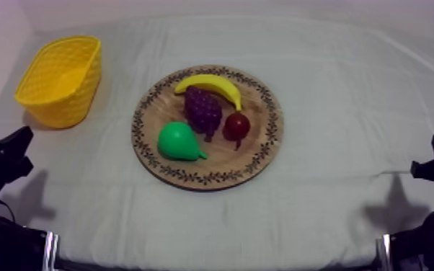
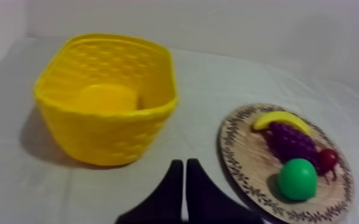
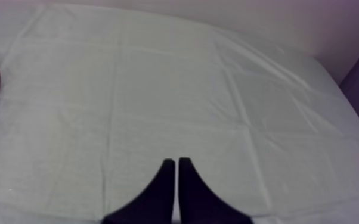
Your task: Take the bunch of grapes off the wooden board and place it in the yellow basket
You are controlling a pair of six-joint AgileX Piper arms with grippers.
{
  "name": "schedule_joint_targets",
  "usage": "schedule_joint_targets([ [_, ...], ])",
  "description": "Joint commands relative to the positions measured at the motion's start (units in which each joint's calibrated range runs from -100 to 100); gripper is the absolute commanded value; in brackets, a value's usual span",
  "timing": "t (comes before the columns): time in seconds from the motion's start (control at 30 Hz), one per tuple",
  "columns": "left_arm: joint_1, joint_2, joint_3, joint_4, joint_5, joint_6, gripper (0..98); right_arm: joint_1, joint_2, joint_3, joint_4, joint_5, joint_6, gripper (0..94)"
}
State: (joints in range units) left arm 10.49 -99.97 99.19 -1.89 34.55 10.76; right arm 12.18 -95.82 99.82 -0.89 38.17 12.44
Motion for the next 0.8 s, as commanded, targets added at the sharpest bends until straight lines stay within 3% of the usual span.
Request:
schedule_joint_targets([
  [0.0, 4.58, 0.03, -0.07, 0.01, -0.17, 0.24, 0.0, 0.0, -0.02, -0.05, -0.01, -0.03, 0.03, 0.3],
  [0.1, 7.09, 0.56, -1.92, -0.91, 4.12, 1.09, 0.1, 0.0, -0.02, -0.05, -0.01, -0.03, 0.03, 0.3],
  [0.23, 9.09, 6.02, -5.66, -3.21, 12.26, 11.14, 0.1, 0.0, -0.02, -0.05, -0.01, -0.03, 0.02, 0.3],
  [0.37, 10.89, 15.27, -11.2, -4.41, 14.01, 19.13, 0.1, 0.0, -0.02, -0.05, -0.01, -0.03, 0.03, 0.3],
  [0.53, 11.84, 29.41, -24.41, -3.44, 17.12, 18.92, 0.1, 0.0, -0.02, -0.05, -0.01, -0.03, -0.01, 0.3],
  [0.77, 13.61, 49.4, -49.99, -1.67, 31.13, 15.41, 0.1, 0.0, -0.02, -0.05, -0.01, -0.03, -0.01, 0.3],
])
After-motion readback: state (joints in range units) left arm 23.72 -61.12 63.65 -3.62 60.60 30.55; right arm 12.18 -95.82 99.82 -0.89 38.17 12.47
